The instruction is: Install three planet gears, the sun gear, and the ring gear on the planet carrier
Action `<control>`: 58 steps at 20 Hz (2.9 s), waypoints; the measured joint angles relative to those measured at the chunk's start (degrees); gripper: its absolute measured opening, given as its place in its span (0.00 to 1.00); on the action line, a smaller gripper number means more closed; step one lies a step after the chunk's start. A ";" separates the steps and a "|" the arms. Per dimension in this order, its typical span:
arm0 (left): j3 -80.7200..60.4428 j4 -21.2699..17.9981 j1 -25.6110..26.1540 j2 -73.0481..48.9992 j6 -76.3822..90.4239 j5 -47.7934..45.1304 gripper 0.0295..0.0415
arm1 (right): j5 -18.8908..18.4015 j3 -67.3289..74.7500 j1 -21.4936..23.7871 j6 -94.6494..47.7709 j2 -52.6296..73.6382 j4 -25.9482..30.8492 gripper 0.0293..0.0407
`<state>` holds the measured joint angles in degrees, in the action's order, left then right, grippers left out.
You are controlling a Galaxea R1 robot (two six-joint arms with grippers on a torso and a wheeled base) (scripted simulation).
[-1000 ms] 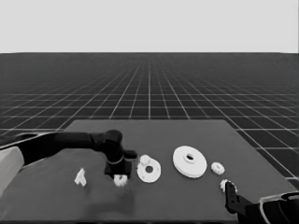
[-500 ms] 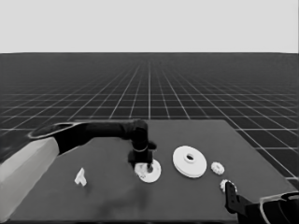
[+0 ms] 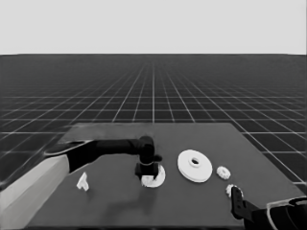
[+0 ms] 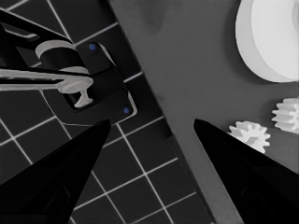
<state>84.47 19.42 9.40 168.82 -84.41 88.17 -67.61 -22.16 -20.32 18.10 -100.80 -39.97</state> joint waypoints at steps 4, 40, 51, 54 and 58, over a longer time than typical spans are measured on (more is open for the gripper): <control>0.83 0.94 0.89 0.19 0.55 -0.35 0.14 | 0.00 0.00 0.00 0.00 0.00 0.00 0.81; -60.50 -1.65 -28.99 -68.23 104.42 -49.39 0.75 | -11.67 -49.35 20.90 22.09 -17.90 31.65 0.82; -60.53 -1.65 -29.01 -68.27 104.51 -49.42 0.75 | -5.92 -69.40 10.06 20.99 -28.15 26.54 0.81; -60.53 -1.65 -29.01 -68.27 104.51 -49.42 0.75 | -5.38 -70.14 9.53 20.78 -28.53 26.27 0.81; -60.53 -1.65 -29.01 -68.27 104.51 -49.42 0.75 | -5.25 -70.30 9.42 20.74 -28.61 26.20 0.18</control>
<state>23.94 17.77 -19.61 100.55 20.10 38.76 -72.87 -92.46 -10.90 38.84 -129.40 -13.77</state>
